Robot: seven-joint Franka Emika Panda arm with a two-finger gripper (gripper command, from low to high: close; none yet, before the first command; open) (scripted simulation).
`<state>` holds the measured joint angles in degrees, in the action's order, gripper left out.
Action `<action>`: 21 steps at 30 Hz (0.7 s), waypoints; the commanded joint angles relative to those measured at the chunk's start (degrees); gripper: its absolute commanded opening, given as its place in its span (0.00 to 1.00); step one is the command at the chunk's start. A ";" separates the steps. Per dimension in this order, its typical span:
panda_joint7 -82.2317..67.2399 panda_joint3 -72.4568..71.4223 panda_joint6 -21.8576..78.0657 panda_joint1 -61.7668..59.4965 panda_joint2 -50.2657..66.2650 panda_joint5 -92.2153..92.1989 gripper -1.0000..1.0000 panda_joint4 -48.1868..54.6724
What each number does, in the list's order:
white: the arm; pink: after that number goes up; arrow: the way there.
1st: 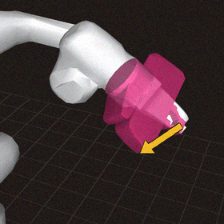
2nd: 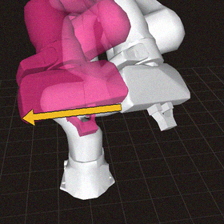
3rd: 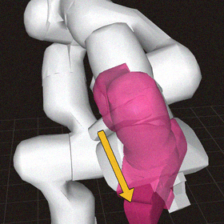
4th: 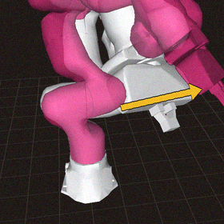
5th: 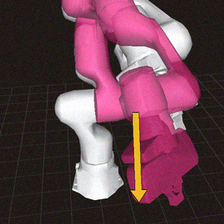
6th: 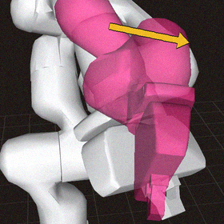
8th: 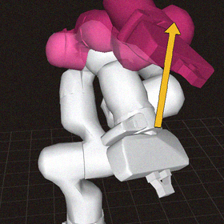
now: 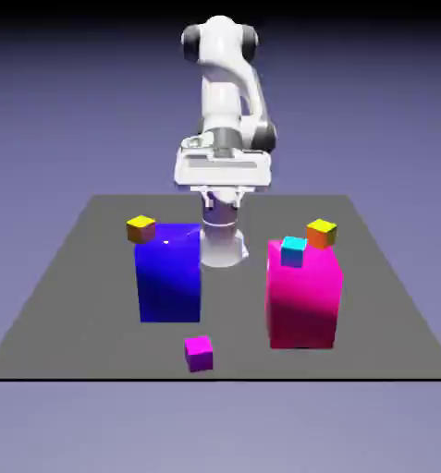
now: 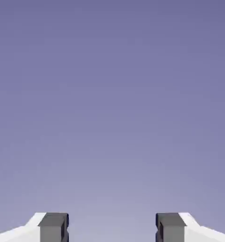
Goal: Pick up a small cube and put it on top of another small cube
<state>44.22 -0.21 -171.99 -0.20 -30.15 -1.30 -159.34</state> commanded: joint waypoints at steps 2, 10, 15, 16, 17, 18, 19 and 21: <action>2.93 -0.35 3.34 -1.47 4.16 -2.15 0.50 2.76; 14.65 -1.73 16.70 -7.34 20.77 -10.75 0.50 13.77; 21.97 -2.59 25.05 -11.01 31.15 -16.13 0.50 20.65; 23.44 -2.77 26.72 -11.75 33.23 -17.20 0.50 22.03; 24.90 -2.94 28.39 -12.48 35.30 -18.28 0.50 23.41; 26.36 -3.11 30.06 -13.21 37.38 -19.35 0.50 24.79; 27.83 -3.29 31.73 -13.95 39.46 -20.43 0.50 26.16; 30.76 -3.63 35.07 -15.42 43.61 -22.58 0.50 28.92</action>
<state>74.98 -3.84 -136.93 -15.61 13.45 -23.87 -130.43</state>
